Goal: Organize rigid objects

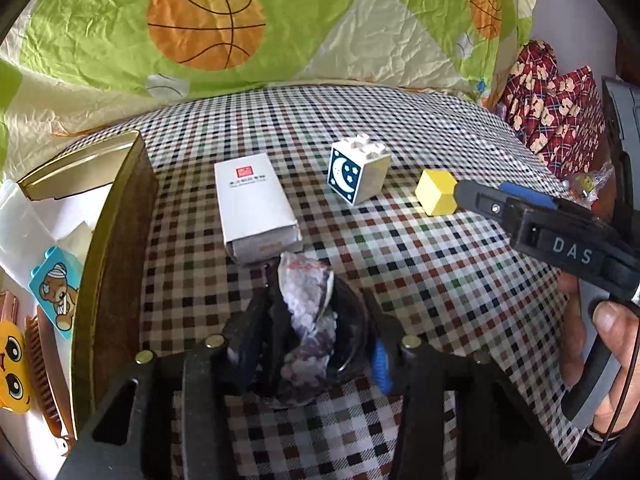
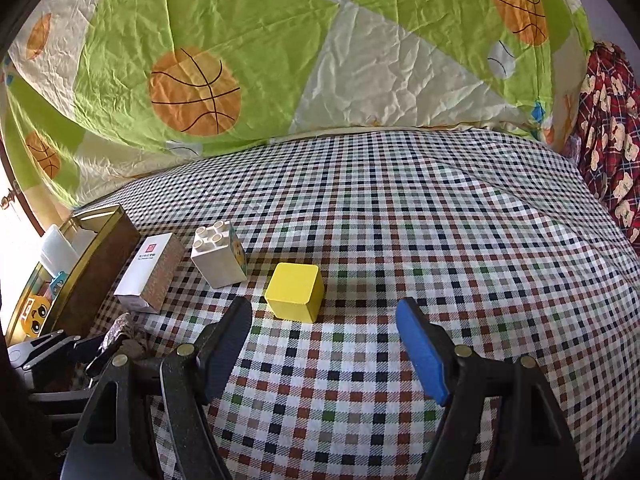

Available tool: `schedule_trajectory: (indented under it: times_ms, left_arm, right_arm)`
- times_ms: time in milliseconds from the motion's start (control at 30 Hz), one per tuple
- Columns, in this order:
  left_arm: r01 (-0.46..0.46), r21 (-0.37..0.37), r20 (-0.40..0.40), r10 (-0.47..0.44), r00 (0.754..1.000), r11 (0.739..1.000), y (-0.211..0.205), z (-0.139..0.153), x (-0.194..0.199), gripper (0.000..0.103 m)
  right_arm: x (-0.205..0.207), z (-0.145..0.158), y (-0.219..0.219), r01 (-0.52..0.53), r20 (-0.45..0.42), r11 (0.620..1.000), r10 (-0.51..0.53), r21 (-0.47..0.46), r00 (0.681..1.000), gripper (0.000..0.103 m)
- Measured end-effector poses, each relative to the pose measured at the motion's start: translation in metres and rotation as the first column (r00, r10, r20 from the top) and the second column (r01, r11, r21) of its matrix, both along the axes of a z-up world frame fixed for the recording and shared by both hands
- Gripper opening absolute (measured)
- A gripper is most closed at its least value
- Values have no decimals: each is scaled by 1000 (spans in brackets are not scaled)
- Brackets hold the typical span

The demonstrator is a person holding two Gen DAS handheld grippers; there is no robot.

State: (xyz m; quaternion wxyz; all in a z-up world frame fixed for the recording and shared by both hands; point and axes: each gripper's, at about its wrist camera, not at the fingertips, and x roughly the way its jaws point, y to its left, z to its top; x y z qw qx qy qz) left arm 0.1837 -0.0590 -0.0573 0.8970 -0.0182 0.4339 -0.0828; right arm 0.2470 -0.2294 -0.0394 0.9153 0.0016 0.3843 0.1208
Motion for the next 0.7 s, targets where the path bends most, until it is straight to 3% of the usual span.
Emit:
schedule_trajectory:
  times_ms: [100, 133, 233, 300, 367, 700]
  left_arm:
    - [4, -16, 1, -4, 1000, 1000, 0, 0, 2, 44]
    - [5, -23, 2, -5, 1000, 1000, 1, 1, 2, 44]
    - [-6, -36, 15, 7, 1000, 999, 3, 3, 1, 44]
    - [-9, -39, 26, 10, 1000, 999, 4, 4, 0, 44]
    - [-15, -46, 45, 17, 999, 999, 5, 7, -3, 44]
    - [-73, -42, 182, 80, 980, 996, 16, 24, -20, 44]
  right_arm:
    - [13, -7, 9, -6, -54, 1000, 5, -11, 999, 73]
    - [17, -9, 11, -5, -65, 1000, 4, -13, 998, 64]
    - [25, -13, 17, 0, -92, 999, -4, -42, 996, 57]
    - [28, -15, 19, 2, -103, 999, -8, -54, 995, 49]
    - [27, -15, 21, -7, -100, 998, 1, -61, 995, 31]
    - [-15, 6, 28, -50, 46, 997, 53, -67, 998, 31]
